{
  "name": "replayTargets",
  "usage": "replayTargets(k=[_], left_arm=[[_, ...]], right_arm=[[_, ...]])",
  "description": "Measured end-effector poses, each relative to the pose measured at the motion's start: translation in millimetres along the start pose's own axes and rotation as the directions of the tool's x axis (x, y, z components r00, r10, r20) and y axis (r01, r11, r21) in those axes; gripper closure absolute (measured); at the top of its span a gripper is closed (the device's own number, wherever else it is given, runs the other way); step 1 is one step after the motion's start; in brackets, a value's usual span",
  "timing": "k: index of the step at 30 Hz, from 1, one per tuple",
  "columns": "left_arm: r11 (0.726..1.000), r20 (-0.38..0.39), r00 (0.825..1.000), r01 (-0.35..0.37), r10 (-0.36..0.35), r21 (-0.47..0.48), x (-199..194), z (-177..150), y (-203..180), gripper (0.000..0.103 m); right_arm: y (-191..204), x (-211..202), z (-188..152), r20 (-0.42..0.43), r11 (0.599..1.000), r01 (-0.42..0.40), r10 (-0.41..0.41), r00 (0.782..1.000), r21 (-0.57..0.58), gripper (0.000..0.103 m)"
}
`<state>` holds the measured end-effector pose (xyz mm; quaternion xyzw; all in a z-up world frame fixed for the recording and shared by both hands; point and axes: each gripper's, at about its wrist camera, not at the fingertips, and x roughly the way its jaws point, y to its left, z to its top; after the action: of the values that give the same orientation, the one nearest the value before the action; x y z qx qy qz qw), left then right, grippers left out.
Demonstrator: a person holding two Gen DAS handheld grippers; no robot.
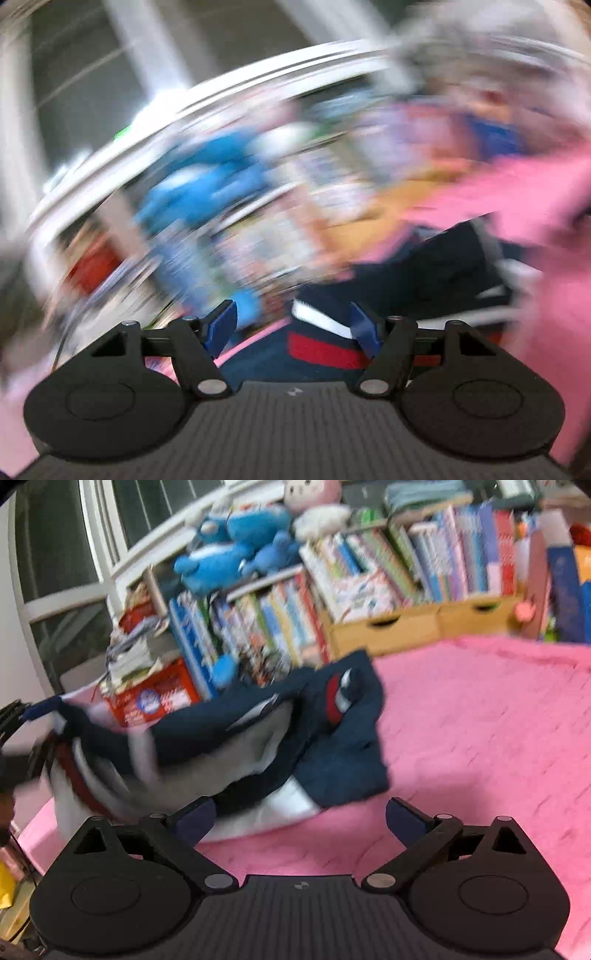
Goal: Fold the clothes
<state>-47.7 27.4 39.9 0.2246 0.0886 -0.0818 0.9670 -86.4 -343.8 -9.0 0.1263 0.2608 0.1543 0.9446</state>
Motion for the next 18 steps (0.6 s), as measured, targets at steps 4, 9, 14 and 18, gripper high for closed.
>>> replayTargets(k=[4,9,14,18], left_arm=[[0.963,-0.231,0.97,-0.137,0.082,-0.233,60,-19,47,0.044],[0.936,-0.282,0.957,-0.038,-0.067,-0.349,67,-49,69,0.042],[0.857,-0.127,0.902,0.336,-0.412,-0.391,53,-48,76,0.009],[0.868,-0.099,0.883,0.42,-0.458,-0.263,72,-42,50,0.0]], right_arm=[[0,3,13,0.02,0.997,0.049,-0.048,0.999,-0.053,0.002],[23,28,22,0.051,0.93,0.159,-0.151,0.987,-0.333,0.002],[60,76,21,0.046,0.707,0.195,-0.224,0.973,-0.679,0.004],[78,109,29,-0.01,0.694,0.12,-0.18,0.984,-0.709,0.008]])
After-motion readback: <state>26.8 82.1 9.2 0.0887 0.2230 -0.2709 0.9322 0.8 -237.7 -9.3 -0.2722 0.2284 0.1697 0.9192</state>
